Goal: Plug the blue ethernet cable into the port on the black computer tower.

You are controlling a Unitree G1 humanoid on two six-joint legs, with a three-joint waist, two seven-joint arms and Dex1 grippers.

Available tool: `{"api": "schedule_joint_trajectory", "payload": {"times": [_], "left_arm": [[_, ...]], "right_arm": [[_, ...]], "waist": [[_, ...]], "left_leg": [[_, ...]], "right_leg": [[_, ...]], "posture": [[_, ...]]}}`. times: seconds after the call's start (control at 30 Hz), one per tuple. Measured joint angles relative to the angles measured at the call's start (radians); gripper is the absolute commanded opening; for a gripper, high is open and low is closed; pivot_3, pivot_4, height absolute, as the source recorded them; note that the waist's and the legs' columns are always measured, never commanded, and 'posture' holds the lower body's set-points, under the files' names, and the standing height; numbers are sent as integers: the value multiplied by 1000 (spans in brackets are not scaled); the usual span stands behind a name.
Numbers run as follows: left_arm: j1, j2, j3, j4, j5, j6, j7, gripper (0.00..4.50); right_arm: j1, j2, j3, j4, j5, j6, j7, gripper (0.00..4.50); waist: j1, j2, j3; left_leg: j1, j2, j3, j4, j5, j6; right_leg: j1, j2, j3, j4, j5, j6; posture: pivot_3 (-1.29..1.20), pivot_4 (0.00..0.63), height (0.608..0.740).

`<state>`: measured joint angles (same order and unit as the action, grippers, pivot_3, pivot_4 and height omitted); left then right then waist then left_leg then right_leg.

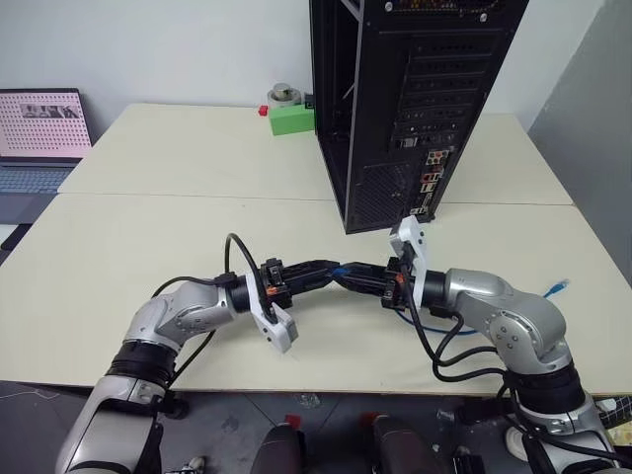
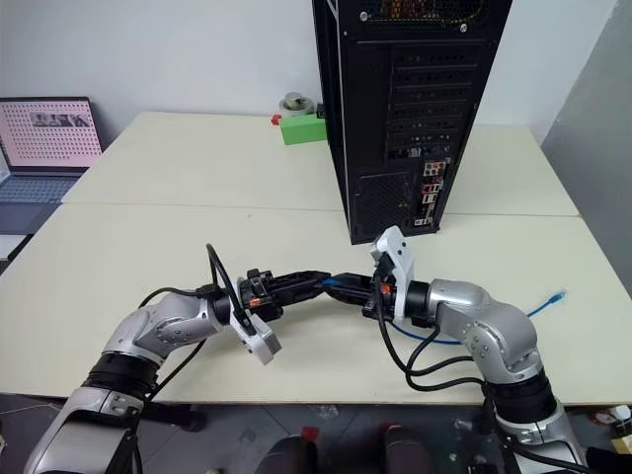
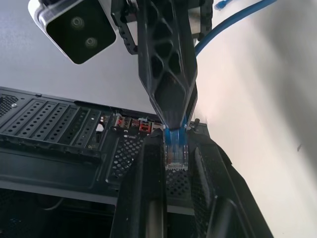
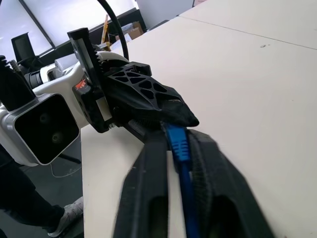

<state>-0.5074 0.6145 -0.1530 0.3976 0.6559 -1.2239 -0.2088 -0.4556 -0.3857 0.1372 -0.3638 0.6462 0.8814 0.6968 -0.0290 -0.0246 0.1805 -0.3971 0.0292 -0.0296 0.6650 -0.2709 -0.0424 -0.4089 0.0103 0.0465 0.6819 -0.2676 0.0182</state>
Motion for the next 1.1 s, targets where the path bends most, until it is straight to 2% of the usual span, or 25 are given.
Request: {"api": "schedule_joint_trajectory", "payload": {"times": [0.23, 0.3, 0.33, 0.57, 0.8, 0.97, 1.1], "left_arm": [[1, 5, -11, -3, -1, 12, 3, 303], [1, 8, -19, -3, -6, 17, 1, 1003], [1, 10, -22, -2, -12, 19, 0, 1073], [4, 35, -83, 13, -135, 74, -71, 2523], [68, 45, -96, 6, -421, 323, -249, 3861], [170, 37, -97, -194, -699, 631, -422, 3876], [220, 35, -96, -343, -815, 837, -500, 3876]], "right_arm": [[-2, 0, 2, 8, 0, 0, 0, 19], [-2, 0, 2, 14, 1, 0, 3, 19], [-2, 0, 2, 15, 2, 0, 4, 19], [-6, -15, 2, 17, 3, 2, 15, 19], [-2, -48, -1, 12, 2, 3, 20, 19], [20, -64, -22, -21, 3, 3, 1, 19], [43, -68, -34, -47, 2, -1, -14, 19]], "waist": [[0, 0, 0], [0, 0, 0], [0, 0, 0], [0, 0, 0], [-1, 0, 0], [-2, 0, 0], [-2, 0, 0]], "left_leg": [[0, 0, 0, 0, 0, 0], [0, 0, 0, 0, 0, 0], [0, 0, 0, 0, 0, 0], [0, 0, 0, 0, 0, 0], [0, 0, 0, 0, 0, 0], [-1, 0, -2, 0, 0, 0], [0, 0, -2, 0, 0, 0]], "right_leg": [[0, 0, 0, 0, 0, 0], [0, 0, 0, 0, 0, 0], [0, 0, 0, 0, 0, 0], [0, 0, 0, 0, 0, 0], [0, 0, 0, 0, 0, 0], [0, 0, -1, 0, 0, 0], [0, 0, -1, 0, 0, 0]], "posture": [[0, 150, 740], [0, 150, 740], [0, 150, 740], [0, 150, 740], [0, 150, 740], [0, 150, 740], [0, 150, 740]]}}
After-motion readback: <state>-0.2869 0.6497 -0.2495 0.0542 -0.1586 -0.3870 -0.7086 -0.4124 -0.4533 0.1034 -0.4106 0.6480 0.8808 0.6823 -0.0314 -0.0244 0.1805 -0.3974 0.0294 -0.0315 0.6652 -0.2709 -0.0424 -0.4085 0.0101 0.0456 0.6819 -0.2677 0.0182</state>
